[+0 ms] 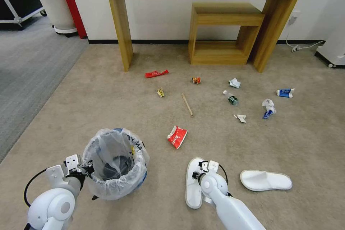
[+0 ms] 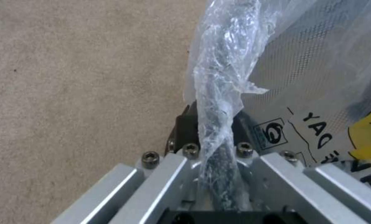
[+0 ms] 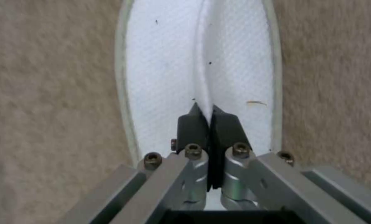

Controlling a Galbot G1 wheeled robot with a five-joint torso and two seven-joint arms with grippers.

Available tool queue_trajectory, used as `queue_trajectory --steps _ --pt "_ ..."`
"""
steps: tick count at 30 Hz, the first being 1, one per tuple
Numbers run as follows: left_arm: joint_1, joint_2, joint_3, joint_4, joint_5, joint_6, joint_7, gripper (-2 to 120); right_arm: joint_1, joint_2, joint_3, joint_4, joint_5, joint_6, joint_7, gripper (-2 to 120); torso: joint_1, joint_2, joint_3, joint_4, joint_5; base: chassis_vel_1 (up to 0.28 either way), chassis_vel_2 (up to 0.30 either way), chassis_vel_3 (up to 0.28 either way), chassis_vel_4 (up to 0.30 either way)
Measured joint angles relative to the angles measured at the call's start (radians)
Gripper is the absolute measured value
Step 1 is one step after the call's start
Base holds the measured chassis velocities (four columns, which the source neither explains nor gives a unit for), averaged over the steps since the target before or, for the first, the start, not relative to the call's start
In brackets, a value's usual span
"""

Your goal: Pick up the trash bin and place the garbage on the floor into it.

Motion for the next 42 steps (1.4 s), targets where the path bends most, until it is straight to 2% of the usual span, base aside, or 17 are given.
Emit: queue_trajectory --steps 4,7,8,11,12,13,16,17,19,20,22,27,29,30,32,37,42 --pt "0.003 0.003 -0.001 -0.003 -0.002 0.000 0.000 1 -0.010 -0.015 0.009 0.042 0.001 0.012 -0.021 0 0.000 0.000 0.000 0.0000 0.0000 0.000 0.000 0.000 0.000" --pt "0.006 0.007 -0.003 -0.009 -0.005 0.001 0.000 1 -0.023 -0.053 0.029 0.144 0.013 0.038 -0.055 0 0.000 0.000 0.000 0.0000 0.0001 0.000 0.000 0.000 0.000" --pt "0.006 0.007 -0.003 -0.009 -0.005 0.001 0.000 1 -0.023 -0.053 0.029 0.144 0.013 0.038 -0.055 0 0.000 0.000 0.000 0.0000 0.0001 0.000 0.000 0.000 0.000" --pt "0.008 0.007 -0.003 -0.013 -0.006 0.003 0.000 1 -0.028 -0.101 0.049 0.261 0.035 0.066 -0.096 0 0.000 0.000 0.000 0.0000 0.0000 0.000 0.000 0.000 0.000" --pt "0.009 0.005 -0.003 -0.015 -0.006 0.003 -0.001 1 -0.027 -0.146 0.059 0.350 0.052 0.093 -0.134 0 0.000 0.000 0.000 0.0000 0.0001 0.000 0.000 0.000 0.000" --pt "0.009 0.005 -0.003 -0.015 -0.006 0.003 -0.001 1 -0.027 -0.146 0.059 0.350 0.052 0.093 -0.134 0 0.000 0.000 0.000 0.0000 0.0001 0.000 0.000 0.000 0.000" --pt "0.011 0.002 -0.002 -0.025 -0.006 0.005 -0.002 1 -0.003 -0.236 0.060 0.492 0.087 0.150 -0.208 0 0.000 0.000 0.000 -0.0002 0.0000 0.000 0.000 0.000 0.000" --pt "0.011 0.002 -0.002 -0.025 -0.006 0.005 -0.002 1 -0.003 -0.236 0.060 0.492 0.087 0.150 -0.208 0 0.000 0.000 0.000 -0.0002 0.0000 0.000 0.000 0.000 0.000" --pt "0.013 0.001 -0.002 -0.033 -0.006 0.006 -0.004 1 0.026 -0.288 0.037 0.572 0.106 0.198 -0.261 0 0.000 0.000 0.000 -0.0002 -0.0001 0.000 0.000 0.000 0.000" --pt "0.013 0.001 -0.002 -0.033 -0.006 0.006 -0.004 1 0.026 -0.288 0.037 0.572 0.106 0.198 -0.261 0 0.000 0.000 0.000 -0.0002 -0.0001 0.000 0.000 0.000 0.000" --pt "0.017 -0.004 -0.002 -0.047 -0.006 0.008 -0.006 1 0.085 -0.352 -0.024 0.654 0.129 0.280 -0.342 0 0.000 0.000 0.000 0.0000 -0.0001 0.000 0.000 0.000 0.000" --pt "0.022 -0.009 -0.003 -0.064 -0.007 0.011 -0.008 1 0.170 -0.396 -0.103 0.694 0.143 0.364 -0.429 0 0.000 0.000 0.000 -0.0001 0.0000 0.000 0.000 0.000 0.000" --pt "0.024 -0.014 -0.004 -0.071 -0.007 0.013 -0.010 1 0.239 -0.418 -0.165 0.698 0.132 0.435 -0.509 0 0.000 0.000 0.000 0.0000 -0.0001 0.000 0.000 0.000 0.000" --pt "0.024 -0.014 -0.004 -0.071 -0.007 0.013 -0.010 1 0.239 -0.418 -0.165 0.698 0.132 0.435 -0.509 0 0.000 0.000 0.000 0.0000 -0.0001 0.000 0.000 0.000 0.000" --pt "0.026 -0.018 -0.004 -0.075 -0.007 0.014 -0.012 1 0.288 -0.427 -0.221 0.683 0.111 0.498 -0.572 0 0.000 0.000 0.000 0.0000 -0.0001 0.000 0.000 0.000 0.000" --pt "0.028 -0.021 -0.006 -0.082 -0.008 0.014 -0.013 1 0.372 -0.417 -0.344 0.612 0.044 0.606 -0.685 0 0.000 0.000 0.000 0.0000 -0.0001 0.000 0.000 0.000 0.000" --pt "0.028 -0.023 -0.009 -0.086 -0.011 0.014 -0.014 1 0.421 -0.386 -0.419 0.555 0.009 0.651 -0.743 0 0.000 0.000 0.000 0.0000 -0.0001 0.000 0.000 0.000 0.000"
